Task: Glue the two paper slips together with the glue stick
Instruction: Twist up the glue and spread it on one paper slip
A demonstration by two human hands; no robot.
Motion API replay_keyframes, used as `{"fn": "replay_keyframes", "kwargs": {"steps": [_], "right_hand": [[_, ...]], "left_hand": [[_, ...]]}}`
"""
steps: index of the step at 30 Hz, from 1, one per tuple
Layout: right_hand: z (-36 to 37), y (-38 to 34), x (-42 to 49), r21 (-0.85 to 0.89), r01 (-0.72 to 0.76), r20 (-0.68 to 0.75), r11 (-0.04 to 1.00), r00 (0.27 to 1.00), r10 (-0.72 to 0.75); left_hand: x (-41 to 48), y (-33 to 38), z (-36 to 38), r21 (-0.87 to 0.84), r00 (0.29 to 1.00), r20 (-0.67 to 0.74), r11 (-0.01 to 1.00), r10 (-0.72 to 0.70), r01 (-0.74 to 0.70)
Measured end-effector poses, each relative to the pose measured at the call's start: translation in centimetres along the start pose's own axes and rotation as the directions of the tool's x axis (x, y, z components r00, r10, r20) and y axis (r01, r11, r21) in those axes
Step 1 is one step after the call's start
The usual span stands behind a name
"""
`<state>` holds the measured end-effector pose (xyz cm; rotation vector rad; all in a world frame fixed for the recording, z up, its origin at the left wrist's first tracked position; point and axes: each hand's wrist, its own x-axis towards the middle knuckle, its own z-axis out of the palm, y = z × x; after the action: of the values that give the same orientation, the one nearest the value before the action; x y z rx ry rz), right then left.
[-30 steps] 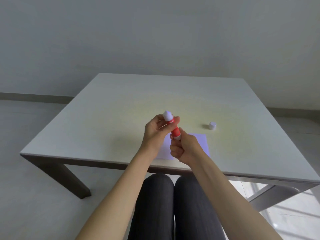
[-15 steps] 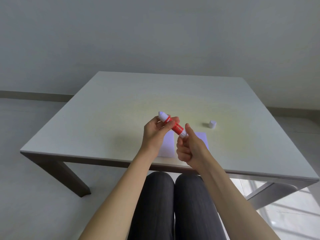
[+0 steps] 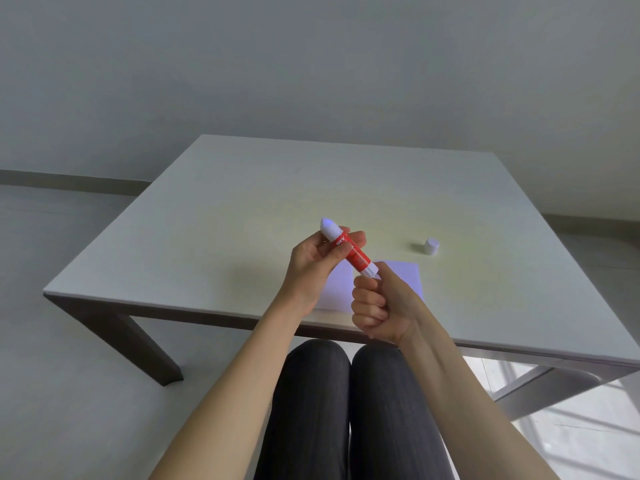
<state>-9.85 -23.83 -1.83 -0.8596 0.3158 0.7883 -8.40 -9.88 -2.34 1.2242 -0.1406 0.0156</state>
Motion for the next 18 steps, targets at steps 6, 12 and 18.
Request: {"fn": "replay_keyframes", "kwargs": {"steps": [6,12,18], "right_hand": [[0.2,0.2,0.0,-0.123,0.193,0.031,0.974,0.981,-0.19],[-0.3,-1.7,0.8,0.028,0.4,-0.164,0.916,0.906,-0.391],[-1.7,-2.7,1.4,-0.473,0.481,-0.157,0.738,0.778,-0.608]], "left_hand": [[-0.1,0.3,-0.9,0.026,0.991,0.124,0.999,-0.048,0.045],[0.5,1.8,-5.4,0.706,0.942,0.269,0.706,-0.2,-0.052],[1.0,1.3,-9.4,0.949,0.917,0.22,0.293,-0.334,-0.121]]}}
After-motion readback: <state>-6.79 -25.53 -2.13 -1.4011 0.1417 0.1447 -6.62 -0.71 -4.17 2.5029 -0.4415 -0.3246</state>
